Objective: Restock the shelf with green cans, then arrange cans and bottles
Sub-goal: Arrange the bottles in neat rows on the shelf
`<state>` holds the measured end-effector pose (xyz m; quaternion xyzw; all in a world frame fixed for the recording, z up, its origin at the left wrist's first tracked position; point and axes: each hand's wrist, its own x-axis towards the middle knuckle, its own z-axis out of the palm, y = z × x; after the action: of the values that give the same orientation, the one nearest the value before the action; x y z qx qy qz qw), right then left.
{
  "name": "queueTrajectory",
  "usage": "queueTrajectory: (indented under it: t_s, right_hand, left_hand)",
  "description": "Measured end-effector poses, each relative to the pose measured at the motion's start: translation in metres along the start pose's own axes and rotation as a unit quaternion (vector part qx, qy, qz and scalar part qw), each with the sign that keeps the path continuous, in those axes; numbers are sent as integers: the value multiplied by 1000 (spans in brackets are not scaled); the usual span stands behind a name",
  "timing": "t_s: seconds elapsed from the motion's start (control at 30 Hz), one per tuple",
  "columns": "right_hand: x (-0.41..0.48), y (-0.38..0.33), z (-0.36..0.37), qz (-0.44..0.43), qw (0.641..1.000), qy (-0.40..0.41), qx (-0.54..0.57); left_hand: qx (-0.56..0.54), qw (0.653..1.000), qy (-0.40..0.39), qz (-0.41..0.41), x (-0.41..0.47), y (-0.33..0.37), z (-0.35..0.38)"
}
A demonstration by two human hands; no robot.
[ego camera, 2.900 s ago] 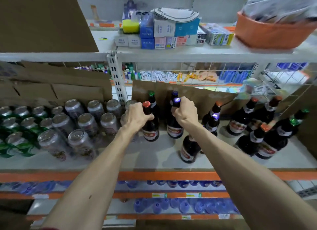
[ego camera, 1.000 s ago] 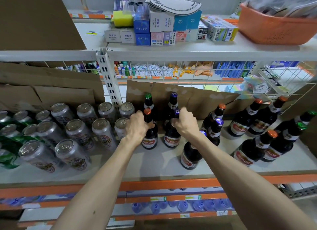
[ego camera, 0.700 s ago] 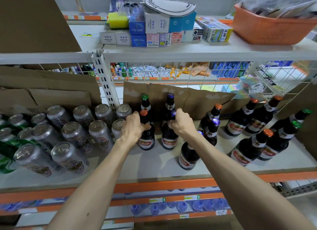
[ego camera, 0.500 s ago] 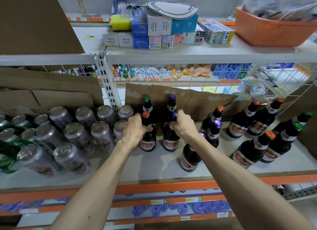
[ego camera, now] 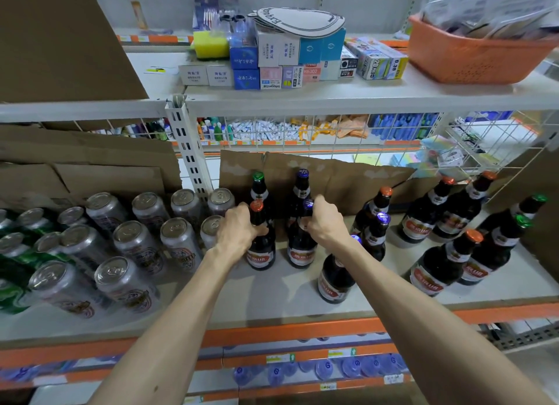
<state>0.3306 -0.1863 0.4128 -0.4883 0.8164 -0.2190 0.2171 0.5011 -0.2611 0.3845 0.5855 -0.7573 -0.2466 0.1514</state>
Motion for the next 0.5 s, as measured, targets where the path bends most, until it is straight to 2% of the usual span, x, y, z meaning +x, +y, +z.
queueTrajectory:
  t_s: [0.5]
  right_hand:
    - [-2, -1, 3, 11, 1000, 24, -4]
  left_hand:
    - [37, 997, 60, -13, -13, 10, 4]
